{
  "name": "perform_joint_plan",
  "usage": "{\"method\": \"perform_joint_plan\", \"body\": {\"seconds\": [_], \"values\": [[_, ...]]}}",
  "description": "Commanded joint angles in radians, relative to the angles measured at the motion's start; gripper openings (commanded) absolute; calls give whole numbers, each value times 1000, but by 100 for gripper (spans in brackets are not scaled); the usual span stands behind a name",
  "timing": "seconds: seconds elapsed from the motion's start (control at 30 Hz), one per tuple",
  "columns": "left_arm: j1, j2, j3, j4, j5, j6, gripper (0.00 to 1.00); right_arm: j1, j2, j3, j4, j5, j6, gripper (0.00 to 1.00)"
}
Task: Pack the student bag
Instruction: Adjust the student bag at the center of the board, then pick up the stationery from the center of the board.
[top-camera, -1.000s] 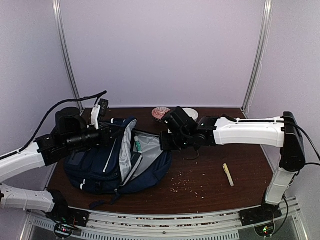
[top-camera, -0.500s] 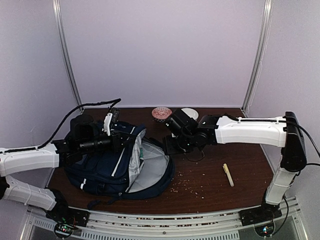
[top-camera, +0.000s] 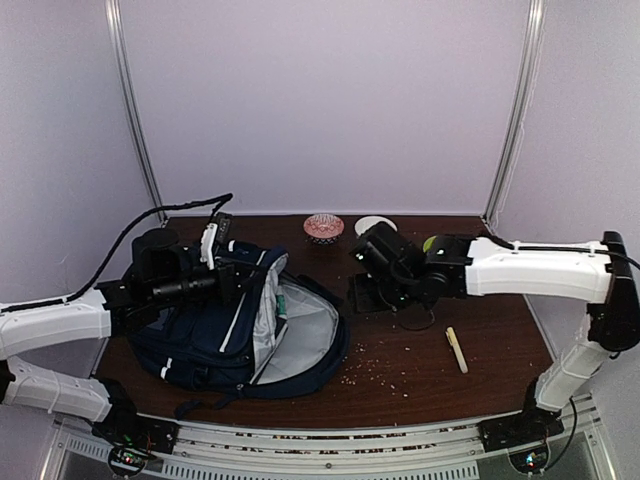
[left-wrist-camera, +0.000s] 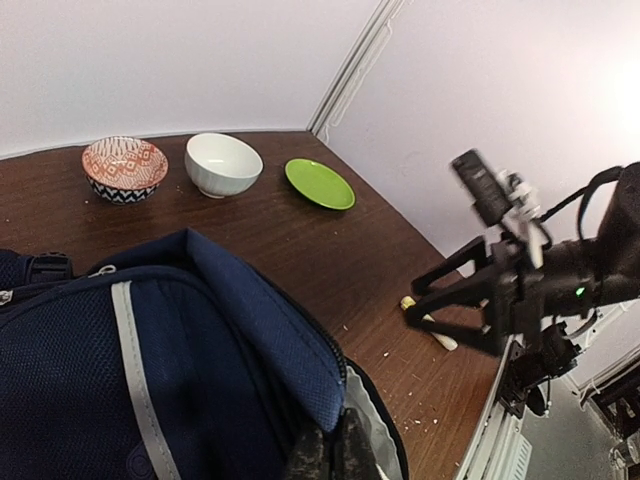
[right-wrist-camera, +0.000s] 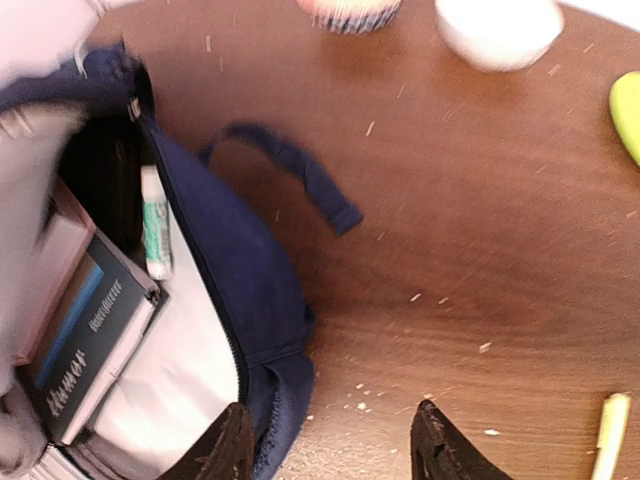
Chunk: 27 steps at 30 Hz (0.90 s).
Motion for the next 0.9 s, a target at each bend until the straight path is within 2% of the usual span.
{"method": "perform_joint_plan", "body": {"seconds": [0.0, 0.1, 0.27, 0.4, 0.53, 0.73, 0.87], "values": [[9, -51, 4, -5, -37, 10, 0, -11, -251, -122, 37, 222, 18, 54], [9, -74, -3, -32, -52, 28, 0, -33, -405, -300, 89, 265, 15, 54], [8, -124, -27, -88, -96, 43, 0, -125, -672, -633, 237, 115, 81, 54], [7, -163, -52, -114, -144, 33, 0, -153, -754, -802, 343, 90, 116, 54], [7, -202, -86, -113, -191, 3, 0, -208, -702, -874, 428, 44, 121, 54], [7, -250, -91, -163, -211, -2, 0, -261, -509, -835, 466, -17, 87, 53], [7, -280, -97, -189, -225, 3, 0, -270, -417, -794, 420, -1, 108, 52]]}}
